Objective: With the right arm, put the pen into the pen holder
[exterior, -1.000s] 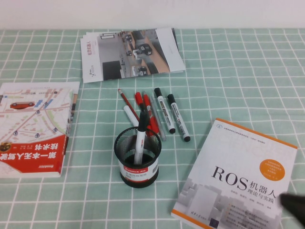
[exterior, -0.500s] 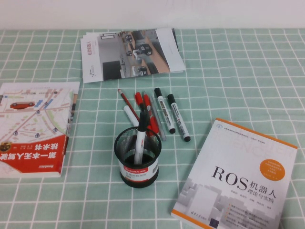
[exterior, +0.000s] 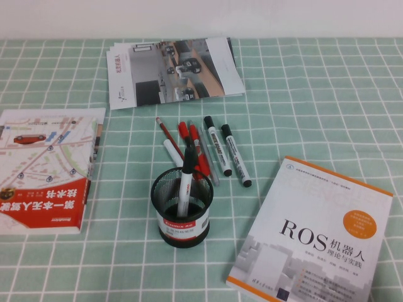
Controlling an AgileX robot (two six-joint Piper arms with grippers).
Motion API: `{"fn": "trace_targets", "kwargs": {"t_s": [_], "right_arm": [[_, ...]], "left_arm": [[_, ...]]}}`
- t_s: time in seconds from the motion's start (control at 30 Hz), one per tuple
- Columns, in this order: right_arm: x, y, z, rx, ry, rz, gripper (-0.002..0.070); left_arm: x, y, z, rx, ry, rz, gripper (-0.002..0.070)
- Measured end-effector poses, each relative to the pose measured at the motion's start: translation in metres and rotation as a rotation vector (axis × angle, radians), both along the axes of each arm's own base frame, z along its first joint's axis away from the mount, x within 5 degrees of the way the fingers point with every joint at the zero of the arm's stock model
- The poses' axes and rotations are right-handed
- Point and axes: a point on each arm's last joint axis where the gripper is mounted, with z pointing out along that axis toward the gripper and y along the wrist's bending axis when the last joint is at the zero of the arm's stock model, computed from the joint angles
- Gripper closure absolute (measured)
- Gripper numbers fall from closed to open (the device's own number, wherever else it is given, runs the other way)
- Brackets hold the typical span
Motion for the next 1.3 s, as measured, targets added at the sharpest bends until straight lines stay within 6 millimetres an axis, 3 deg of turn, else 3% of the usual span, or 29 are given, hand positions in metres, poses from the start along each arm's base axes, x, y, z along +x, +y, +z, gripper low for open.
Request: {"fn": "trace_targets", "kwargs": {"t_s": [1.3], "right_arm": [[-0.0002, 0.0008, -0.0007, 0.028, 0.010, 0.002, 0.0695]], "left_arm": [[0.0000, 0.0000, 0.0000, 0.000, 0.000, 0.000, 0.0679]]}}
